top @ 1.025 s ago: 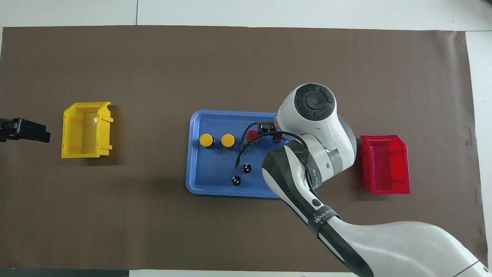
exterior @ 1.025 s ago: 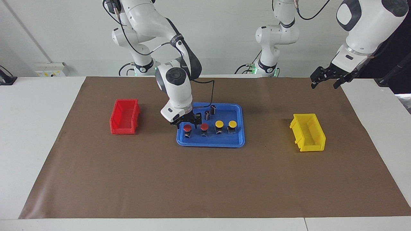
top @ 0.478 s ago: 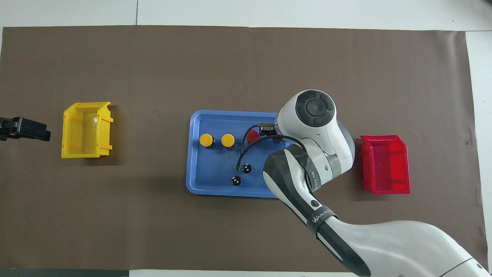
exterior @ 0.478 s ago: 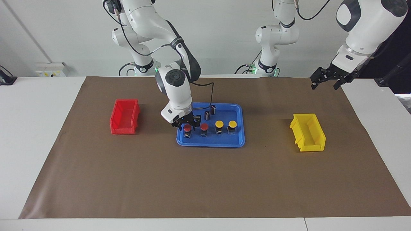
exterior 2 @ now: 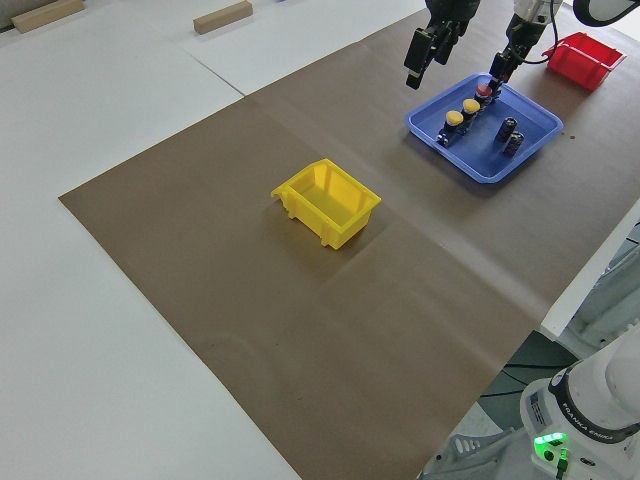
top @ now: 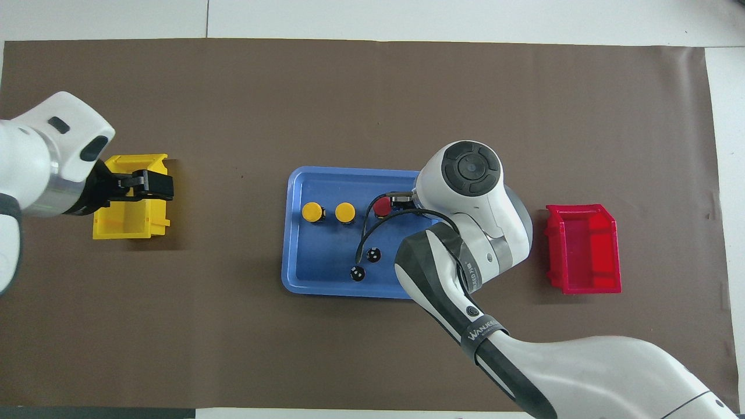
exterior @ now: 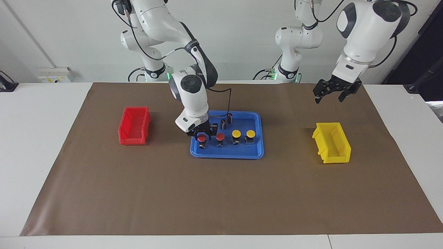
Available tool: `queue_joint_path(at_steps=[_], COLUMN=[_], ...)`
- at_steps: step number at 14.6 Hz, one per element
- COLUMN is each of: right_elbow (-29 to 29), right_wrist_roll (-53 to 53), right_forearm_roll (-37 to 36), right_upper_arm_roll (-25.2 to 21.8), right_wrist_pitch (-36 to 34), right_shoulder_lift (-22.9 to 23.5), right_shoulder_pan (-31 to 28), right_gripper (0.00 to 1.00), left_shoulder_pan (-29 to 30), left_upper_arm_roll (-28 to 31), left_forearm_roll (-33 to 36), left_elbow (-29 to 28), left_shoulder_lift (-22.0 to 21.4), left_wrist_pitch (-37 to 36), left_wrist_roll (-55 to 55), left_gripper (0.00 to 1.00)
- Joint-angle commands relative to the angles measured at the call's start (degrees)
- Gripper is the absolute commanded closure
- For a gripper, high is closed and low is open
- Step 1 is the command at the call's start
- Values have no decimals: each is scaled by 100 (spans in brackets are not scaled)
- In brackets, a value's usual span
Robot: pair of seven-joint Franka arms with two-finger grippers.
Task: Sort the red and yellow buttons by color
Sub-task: 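Drop the red button in the red bin while the left gripper grasps a yellow button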
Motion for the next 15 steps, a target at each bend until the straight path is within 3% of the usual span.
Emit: queue_joint_path(at_steps=[1,2,5,9,12,15], right_elbow=[-63,-36,262,-26,-1113,-2230], right_wrist_roll=[-166,-157,-174,-1016,-2007,-2476], right_forearm_roll=[-5,-5,3,3,3,3], right_upper_arm_roll=[14,6,-12,-21,-21,-38], right_wrist_pitch=[35,26,-385,-1298,-1477,-1372], right_shoulder_lift=[-76,-76,-303,-1348,-2489,-3308], right_shoulder_pan=[-85,-94,-383,-1120,-1797,-2158], right_gripper=[79,87,87,87,87,86], left_shoulder_pan=[-496,-785,-1147,-1368,-1464,-1526], left_upper_arm_roll=[71,71,71,71,71,80], left_forearm_roll=[-62,-54,-62,-54,-62,-62], left_elbow=[-306,-288,-297,-306,-393,-402], left_shoulder_lift=[302,582,1102,1577,1666,1745], left_wrist_pitch=[783,1020,1549,2032,2112,2200], left_wrist_roll=[-635,-1002,-1498,-1885,-1903,-2017], left_gripper=[0,0,2,16,23,23])
